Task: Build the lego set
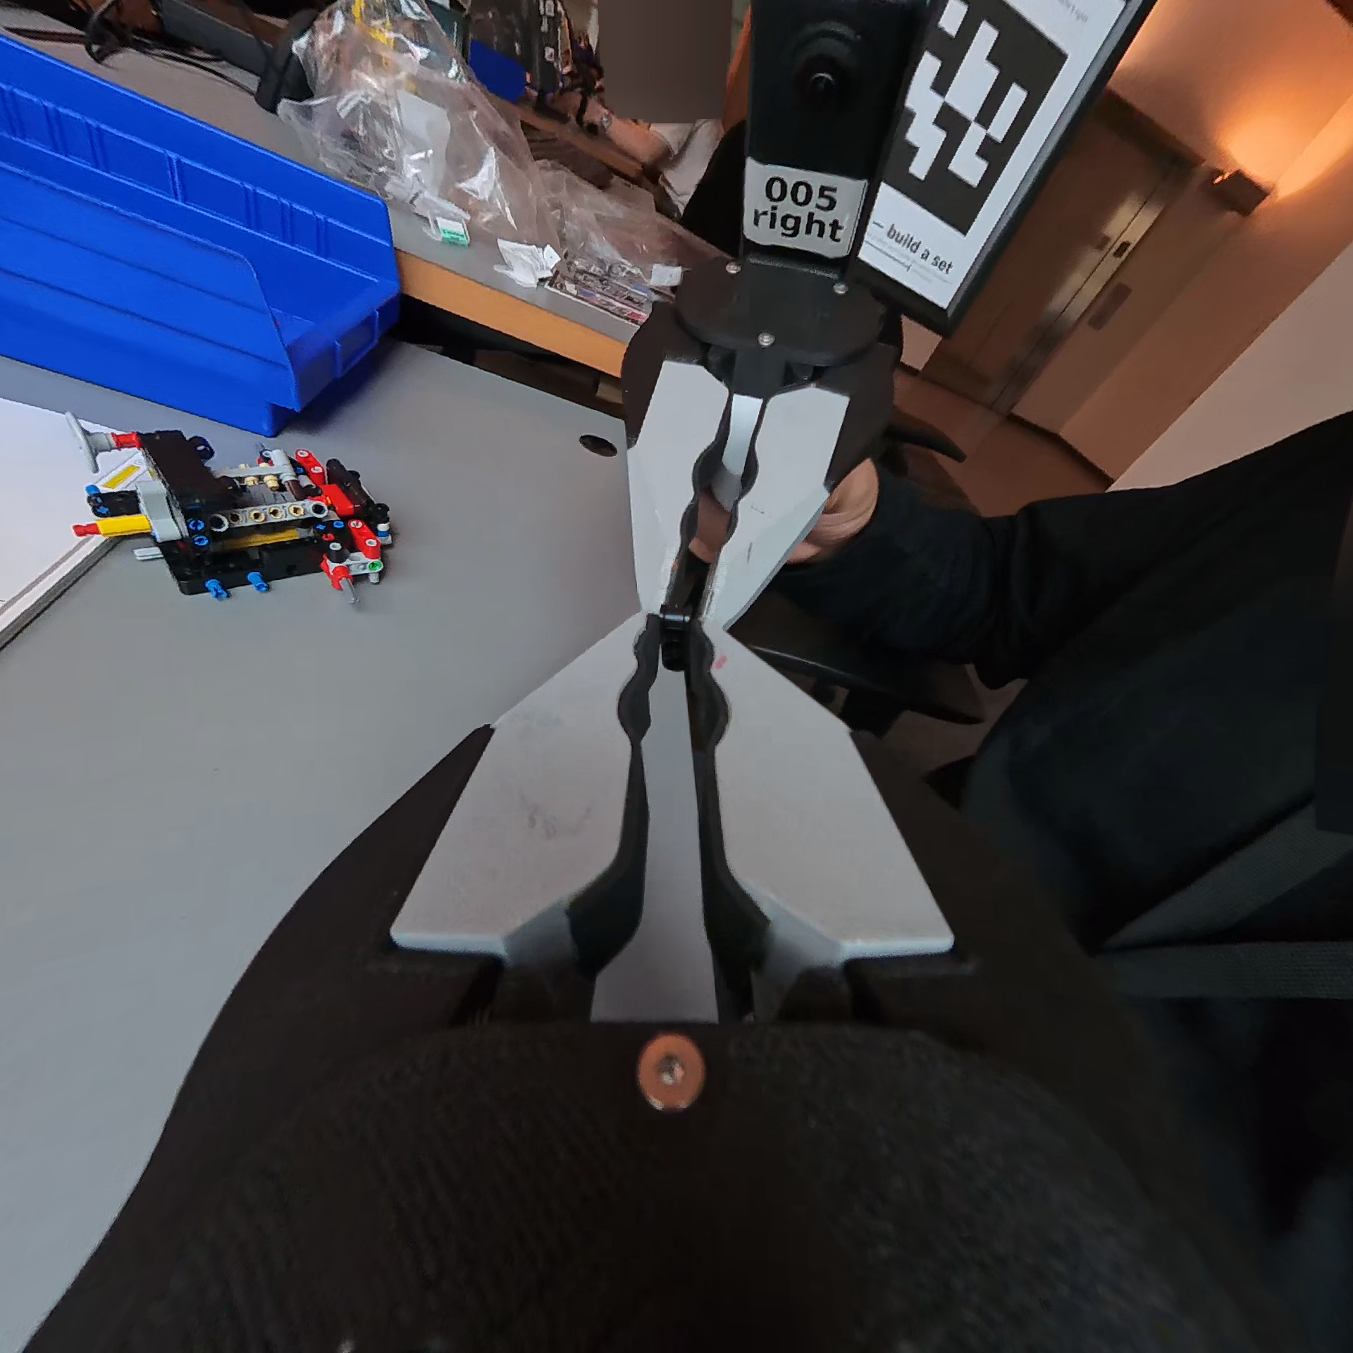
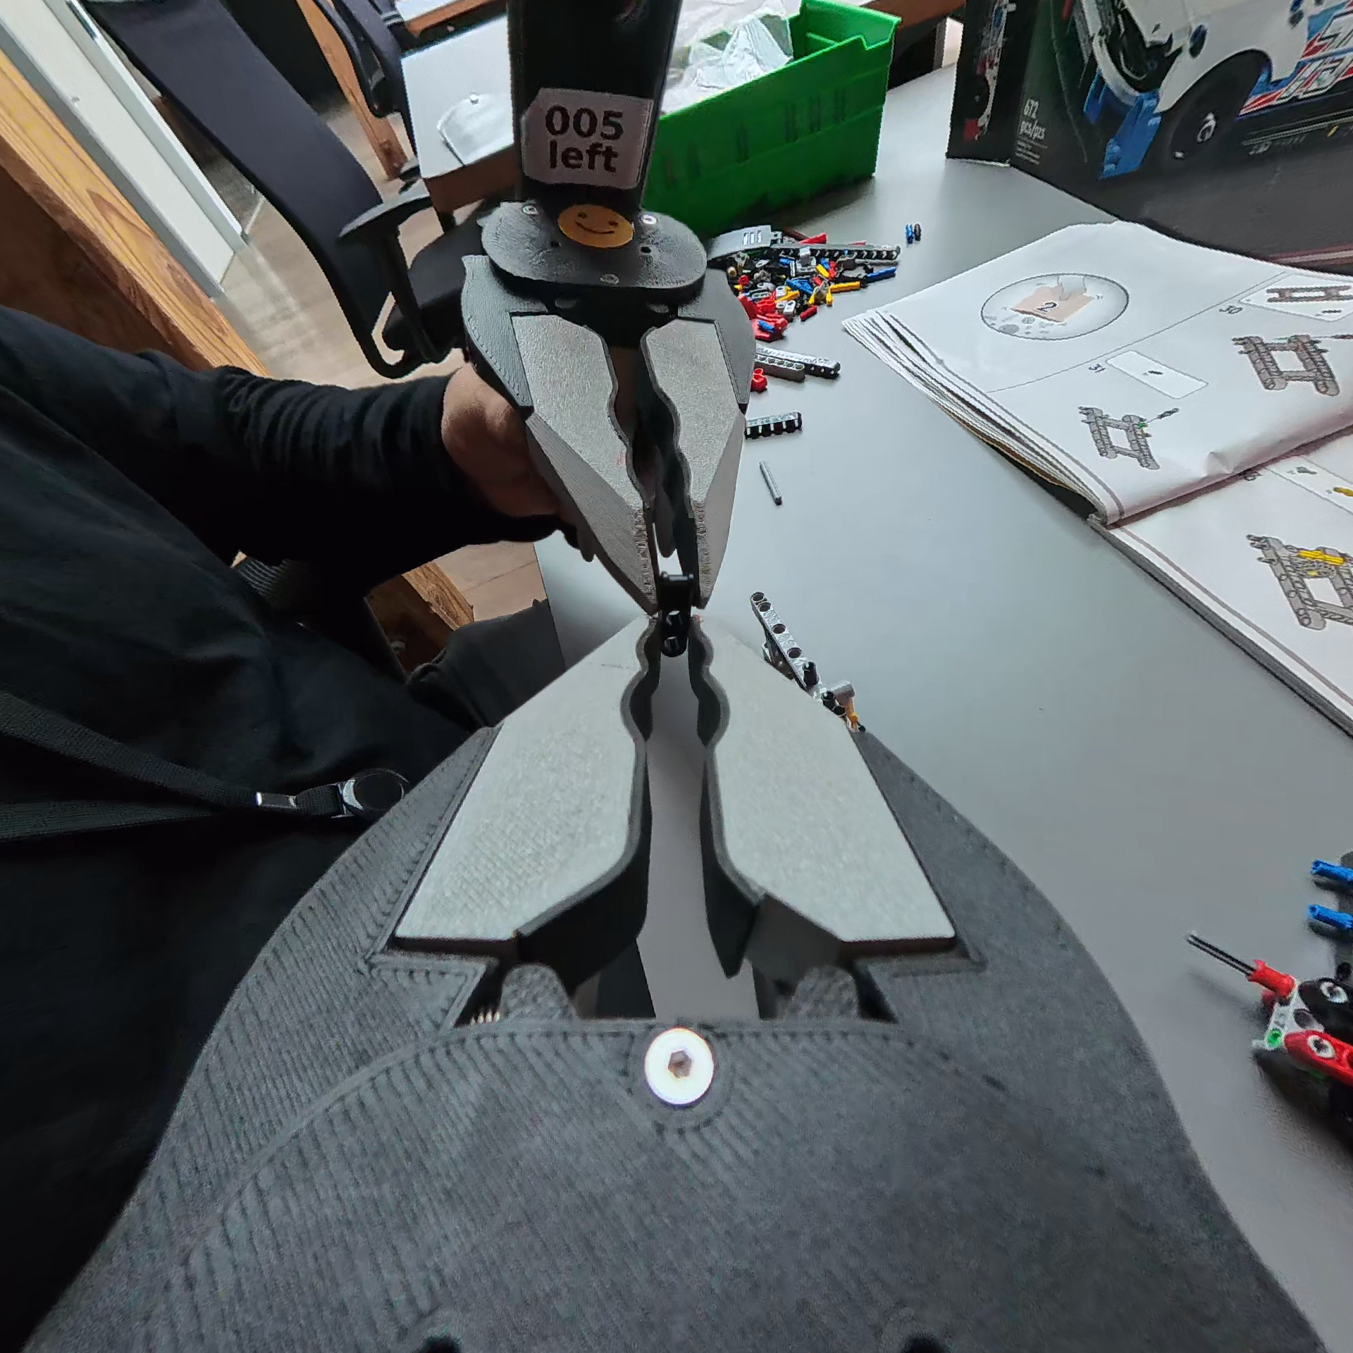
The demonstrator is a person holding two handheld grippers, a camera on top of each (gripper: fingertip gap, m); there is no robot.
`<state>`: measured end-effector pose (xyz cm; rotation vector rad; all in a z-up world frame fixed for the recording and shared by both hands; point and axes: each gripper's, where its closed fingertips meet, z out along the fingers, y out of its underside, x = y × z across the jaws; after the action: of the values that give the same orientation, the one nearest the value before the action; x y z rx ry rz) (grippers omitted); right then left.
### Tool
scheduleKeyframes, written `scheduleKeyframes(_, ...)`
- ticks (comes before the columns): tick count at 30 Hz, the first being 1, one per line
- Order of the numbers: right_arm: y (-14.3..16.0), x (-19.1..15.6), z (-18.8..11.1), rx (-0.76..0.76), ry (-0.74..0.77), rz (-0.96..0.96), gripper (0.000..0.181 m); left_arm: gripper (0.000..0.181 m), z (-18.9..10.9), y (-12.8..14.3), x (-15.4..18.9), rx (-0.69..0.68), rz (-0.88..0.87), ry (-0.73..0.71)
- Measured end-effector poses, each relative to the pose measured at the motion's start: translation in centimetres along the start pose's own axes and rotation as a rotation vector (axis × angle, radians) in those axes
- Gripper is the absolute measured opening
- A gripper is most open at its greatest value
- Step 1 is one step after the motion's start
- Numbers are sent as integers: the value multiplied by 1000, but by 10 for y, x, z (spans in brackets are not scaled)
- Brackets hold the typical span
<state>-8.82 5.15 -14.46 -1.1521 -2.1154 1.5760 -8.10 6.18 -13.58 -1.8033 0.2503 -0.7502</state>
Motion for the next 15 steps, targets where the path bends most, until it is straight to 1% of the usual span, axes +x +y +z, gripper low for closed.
scheduleKeyframes(4, 0, -1, 1, 9, -21, 15, 3, 6, -1, 0, 1, -9, -1, 9)
scheduleKeyframes(6, 0, -1, 2, 23, -36, 37, 4, 5, -2, 2, 0, -34, 7, 10)
scheduleKeyframes(7, 2, 1, 2, 24, -39, 55, 4, 6, -4, 5, -3, -71, 24, -6)
scheduleKeyframes(8, 3, 4, 3, 23, -40, 72, 4, 9, -9, 10, -10, -134, 62, -58)
scheduleKeyframes(9, 5, 7, 2, 25, -37, 92, 4, 15, -16, 16, -21, -213, 130, -130)
scheduleKeyframes(10, 6, 12, 0, 26, -27, 116, 3, 16, -25, 24, -31, -297, 209, -201)
scheduleKeyframes(12, 11, 23, -2, 13, 4, 157, 3, 33, -39, 41, -54, -446, 307, -347)
scheduleKeyframes(13, 14, 28, -2, -4, 26, 172, 3, 37, -40, 50, -59, -501, 320, -371)
scheduleKeyframes(15, 21, 37, 0, -49, 71, 182, 4, 38, -32, 65, -58, -530, 315, -335)
